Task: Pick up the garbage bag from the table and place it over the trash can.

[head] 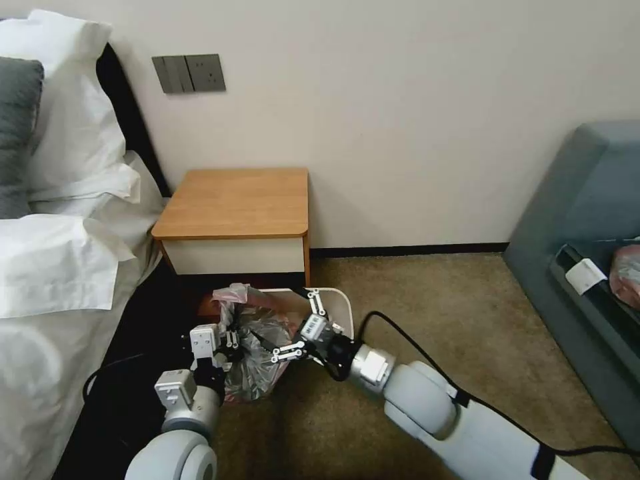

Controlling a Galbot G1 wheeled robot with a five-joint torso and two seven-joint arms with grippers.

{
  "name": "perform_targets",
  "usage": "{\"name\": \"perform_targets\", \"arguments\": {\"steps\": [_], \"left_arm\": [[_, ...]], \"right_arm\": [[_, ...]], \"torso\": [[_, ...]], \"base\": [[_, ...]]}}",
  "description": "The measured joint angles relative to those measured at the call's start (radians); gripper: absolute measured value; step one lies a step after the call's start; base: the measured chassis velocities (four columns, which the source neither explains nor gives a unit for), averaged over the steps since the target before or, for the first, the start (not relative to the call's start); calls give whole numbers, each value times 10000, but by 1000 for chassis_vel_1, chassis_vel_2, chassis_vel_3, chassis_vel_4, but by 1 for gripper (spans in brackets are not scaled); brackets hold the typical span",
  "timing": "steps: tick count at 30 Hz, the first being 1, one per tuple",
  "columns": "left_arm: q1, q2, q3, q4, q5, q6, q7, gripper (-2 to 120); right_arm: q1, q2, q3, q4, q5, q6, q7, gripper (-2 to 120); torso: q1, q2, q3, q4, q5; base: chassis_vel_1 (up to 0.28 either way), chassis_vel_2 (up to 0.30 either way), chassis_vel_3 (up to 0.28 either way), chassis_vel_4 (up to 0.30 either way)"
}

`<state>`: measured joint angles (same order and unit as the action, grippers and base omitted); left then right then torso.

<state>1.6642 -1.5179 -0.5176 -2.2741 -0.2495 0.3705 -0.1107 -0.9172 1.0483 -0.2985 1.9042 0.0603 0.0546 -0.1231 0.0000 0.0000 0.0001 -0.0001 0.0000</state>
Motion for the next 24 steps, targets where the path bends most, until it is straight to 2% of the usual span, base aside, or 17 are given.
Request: {"name": "perform_targets", "arguments": {"steps": [5, 9, 10, 13, 14, 17, 18, 20, 21, 24], "left_arm": [[10, -90, 8, -33, -33, 62, -29, 5], [-10, -109, -3, -47, -215, 191, -88, 5], [-10, -109, -3, -47, -215, 191, -88, 5], [-39, -116, -33, -47, -314, 255, -159, 5], [-39, -116, -33, -47, -314, 255, -159, 5], [-74, -141, -33, -21, -410, 325, -219, 5], [-74, -141, -33, -21, -410, 325, -219, 5], [-83, -161, -31, -21, -486, 364, -252, 5], [-83, -161, -31, -21, -486, 364, -252, 5], [-84, -164, -30, -22, -559, 432, -288, 5]], "right_arm": [[379, 240, -43, -569, -415, 303, -10, 92], [562, 378, -70, -797, -838, 471, -35, 74], [562, 378, -70, -797, -838, 471, -35, 74], [584, 450, -78, -836, -965, 514, -26, 61], [584, 450, -78, -836, -965, 514, -26, 61], [555, 492, -112, -879, -1077, 555, -30, 45], [555, 492, -112, -879, -1077, 555, -30, 45], [492, 519, -118, -899, -1105, 587, -31, 36], [492, 519, -118, -899, -1105, 587, -31, 36], [436, 534, -114, -907, -1107, 606, -32, 22]], "torso": [[0, 0, 0, 0, 0], [0, 0, 0, 0, 0], [0, 0, 0, 0, 0], [0, 0, 0, 1, 0], [0, 0, 0, 1, 0], [0, 0, -1, 0, 0], [0, 0, -1, 0, 0], [0, 0, -1, 0, 0], [0, 0, -1, 0, 0], [0, 0, -1, 0, 0]], "base": [[0, 0, 0, 0], [0, 0, 0, 0], [0, 0, 0, 0], [0, 0, 0, 0], [0, 0, 0, 0], [0, 0, 0, 0], [0, 0, 0, 0], [0, 0, 0, 0], [0, 0, 0, 0], [0, 0, 0, 0]]}}
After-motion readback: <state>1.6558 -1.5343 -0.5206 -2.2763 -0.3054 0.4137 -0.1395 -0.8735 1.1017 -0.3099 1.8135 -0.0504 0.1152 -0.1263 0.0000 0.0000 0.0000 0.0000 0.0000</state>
